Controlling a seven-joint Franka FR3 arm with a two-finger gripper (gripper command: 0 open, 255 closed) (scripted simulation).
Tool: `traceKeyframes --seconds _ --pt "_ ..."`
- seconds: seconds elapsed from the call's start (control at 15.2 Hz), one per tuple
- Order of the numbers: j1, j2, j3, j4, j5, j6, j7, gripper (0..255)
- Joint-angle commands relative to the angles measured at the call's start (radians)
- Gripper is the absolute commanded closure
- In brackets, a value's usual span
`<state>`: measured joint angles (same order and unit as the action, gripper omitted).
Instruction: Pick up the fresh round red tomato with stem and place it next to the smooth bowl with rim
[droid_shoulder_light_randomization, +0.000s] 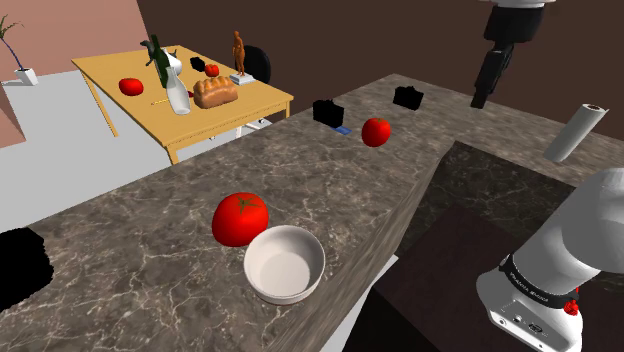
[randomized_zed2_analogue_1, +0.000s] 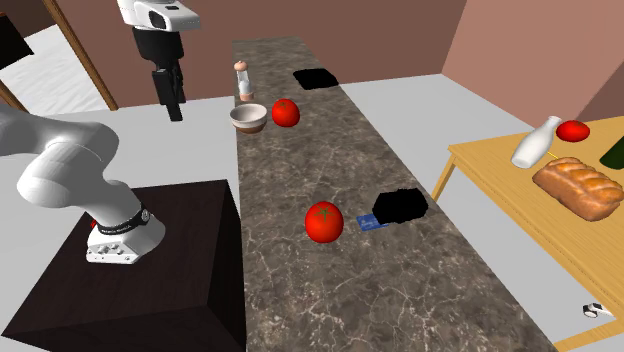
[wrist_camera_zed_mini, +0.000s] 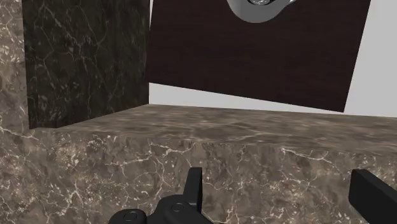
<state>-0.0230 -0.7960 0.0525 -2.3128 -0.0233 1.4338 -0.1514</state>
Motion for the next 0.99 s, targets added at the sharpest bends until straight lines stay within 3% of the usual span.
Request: traceKeyframes --seconds 0.0,0.46,0.92 --pt "0.0 0.0 0.0 0.0 0.0 0.0 0.0 0" --pt "-0.052 0.045 -0.024 -0.166 0.0 0.36 0.075 0" --pt "-0.105 0.181 -0.048 -0.256 0.0 0.737 0.146 0"
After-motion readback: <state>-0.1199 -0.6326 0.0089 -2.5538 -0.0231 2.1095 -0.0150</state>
